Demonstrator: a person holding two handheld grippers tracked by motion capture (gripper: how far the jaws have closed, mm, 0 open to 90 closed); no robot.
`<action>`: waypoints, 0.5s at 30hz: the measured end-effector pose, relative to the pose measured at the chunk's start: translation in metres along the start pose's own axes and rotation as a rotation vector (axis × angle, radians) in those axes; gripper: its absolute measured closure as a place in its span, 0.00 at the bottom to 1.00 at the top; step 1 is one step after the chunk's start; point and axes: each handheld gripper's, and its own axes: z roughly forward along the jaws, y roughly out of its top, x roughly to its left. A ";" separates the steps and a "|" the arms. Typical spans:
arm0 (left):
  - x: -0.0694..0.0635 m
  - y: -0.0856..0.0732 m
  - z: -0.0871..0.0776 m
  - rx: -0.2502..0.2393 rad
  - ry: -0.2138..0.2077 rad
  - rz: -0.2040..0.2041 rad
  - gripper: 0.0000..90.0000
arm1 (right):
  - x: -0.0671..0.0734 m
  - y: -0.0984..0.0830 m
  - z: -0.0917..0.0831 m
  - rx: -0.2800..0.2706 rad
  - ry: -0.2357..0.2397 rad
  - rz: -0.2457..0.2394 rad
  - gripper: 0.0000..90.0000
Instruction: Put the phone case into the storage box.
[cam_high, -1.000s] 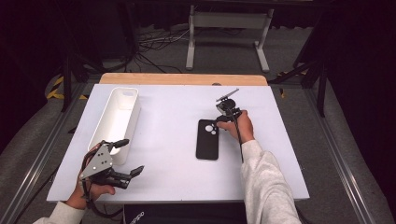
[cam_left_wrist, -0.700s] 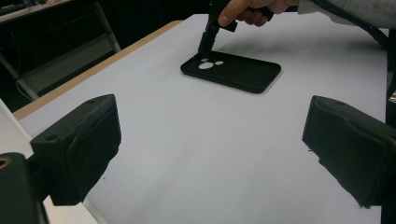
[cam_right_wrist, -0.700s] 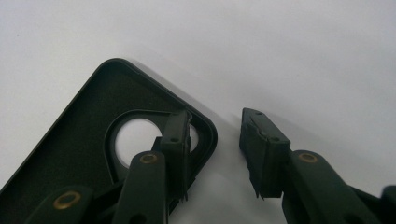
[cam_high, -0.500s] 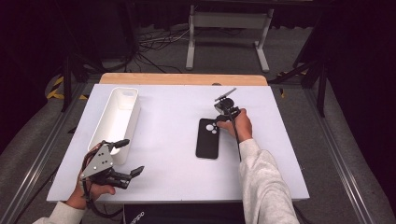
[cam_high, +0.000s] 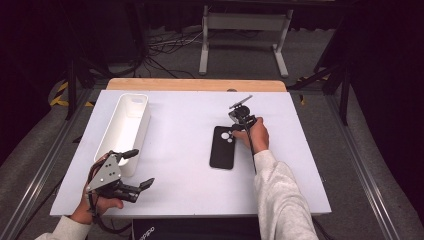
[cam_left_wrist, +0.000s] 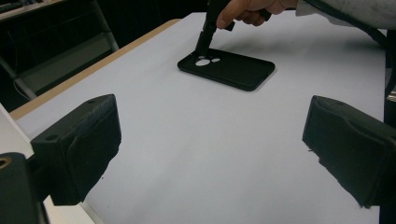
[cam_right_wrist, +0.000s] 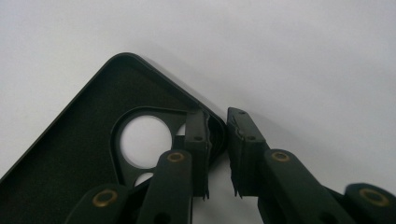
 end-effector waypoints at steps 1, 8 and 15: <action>0.000 0.000 0.000 0.000 0.000 -0.001 0.06 | 0.000 0.000 0.000 -0.006 0.001 0.004 0.88; 0.000 0.000 0.000 -0.001 0.002 0.000 0.06 | -0.001 -0.005 -0.002 -0.048 0.037 0.019 0.89; 0.000 0.000 0.001 -0.004 0.007 -0.007 0.06 | -0.001 -0.009 -0.012 -0.112 0.051 0.012 0.90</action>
